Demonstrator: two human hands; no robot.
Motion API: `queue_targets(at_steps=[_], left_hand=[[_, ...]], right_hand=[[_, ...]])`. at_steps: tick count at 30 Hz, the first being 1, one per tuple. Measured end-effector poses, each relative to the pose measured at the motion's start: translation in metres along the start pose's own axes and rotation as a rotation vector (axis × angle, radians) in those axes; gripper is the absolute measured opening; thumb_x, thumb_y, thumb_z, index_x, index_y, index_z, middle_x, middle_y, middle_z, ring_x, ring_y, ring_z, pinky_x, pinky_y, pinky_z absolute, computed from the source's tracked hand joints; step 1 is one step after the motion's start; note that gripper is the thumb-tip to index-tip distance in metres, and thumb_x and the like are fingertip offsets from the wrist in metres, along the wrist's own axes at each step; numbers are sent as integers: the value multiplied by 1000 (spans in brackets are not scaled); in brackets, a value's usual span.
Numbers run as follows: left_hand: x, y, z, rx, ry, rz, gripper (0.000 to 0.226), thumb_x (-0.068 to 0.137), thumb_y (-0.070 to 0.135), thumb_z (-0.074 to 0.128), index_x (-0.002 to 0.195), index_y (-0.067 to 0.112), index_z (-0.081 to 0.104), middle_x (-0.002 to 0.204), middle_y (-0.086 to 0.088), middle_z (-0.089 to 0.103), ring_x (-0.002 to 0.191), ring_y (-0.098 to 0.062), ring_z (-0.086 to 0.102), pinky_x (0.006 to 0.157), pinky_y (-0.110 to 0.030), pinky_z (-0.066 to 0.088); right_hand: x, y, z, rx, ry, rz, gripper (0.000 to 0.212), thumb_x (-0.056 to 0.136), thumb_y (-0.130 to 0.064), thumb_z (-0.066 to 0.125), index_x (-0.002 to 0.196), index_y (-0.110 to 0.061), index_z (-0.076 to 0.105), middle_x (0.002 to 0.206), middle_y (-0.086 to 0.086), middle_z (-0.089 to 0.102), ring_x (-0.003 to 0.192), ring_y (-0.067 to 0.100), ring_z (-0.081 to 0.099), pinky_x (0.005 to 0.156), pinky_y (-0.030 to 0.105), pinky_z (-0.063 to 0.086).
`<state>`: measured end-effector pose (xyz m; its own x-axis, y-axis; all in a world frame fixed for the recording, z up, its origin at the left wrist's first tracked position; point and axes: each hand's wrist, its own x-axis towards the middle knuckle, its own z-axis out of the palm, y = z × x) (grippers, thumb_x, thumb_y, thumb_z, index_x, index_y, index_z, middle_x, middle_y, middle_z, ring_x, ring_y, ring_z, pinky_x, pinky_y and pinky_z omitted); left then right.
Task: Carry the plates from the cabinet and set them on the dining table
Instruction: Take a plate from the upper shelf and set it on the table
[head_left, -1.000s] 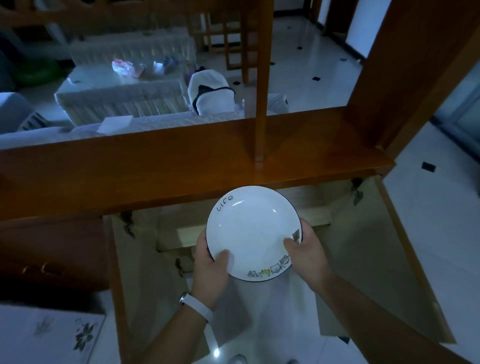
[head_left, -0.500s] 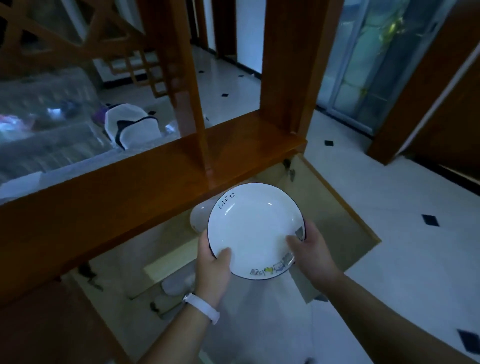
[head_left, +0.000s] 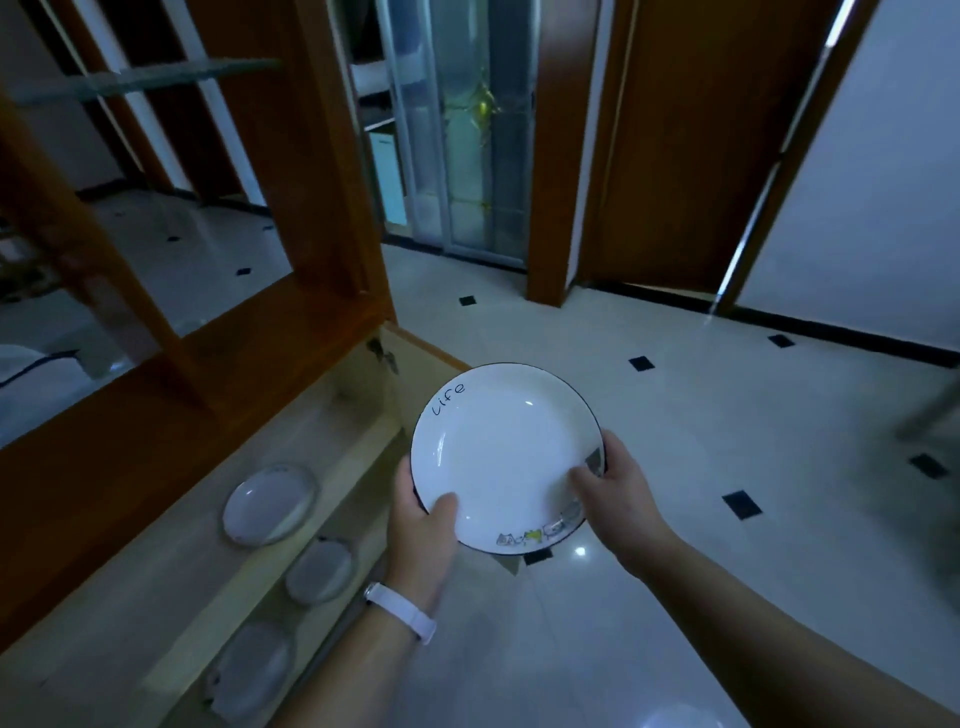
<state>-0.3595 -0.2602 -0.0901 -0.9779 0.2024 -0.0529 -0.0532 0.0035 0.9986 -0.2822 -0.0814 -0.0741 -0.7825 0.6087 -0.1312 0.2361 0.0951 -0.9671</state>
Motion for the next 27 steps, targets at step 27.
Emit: queue_targets(at_steps=[27], left_hand=[[-312,11,301,103,-964,87,57,81,-5,52,128,28,50,116,10,66,106,-9,63,94,-42,51]], right_hand=[[-325,99,-350,256,953,151,33,66,-12,46,92,-22,65,77,-3,67,69,19,58,60,28,49]])
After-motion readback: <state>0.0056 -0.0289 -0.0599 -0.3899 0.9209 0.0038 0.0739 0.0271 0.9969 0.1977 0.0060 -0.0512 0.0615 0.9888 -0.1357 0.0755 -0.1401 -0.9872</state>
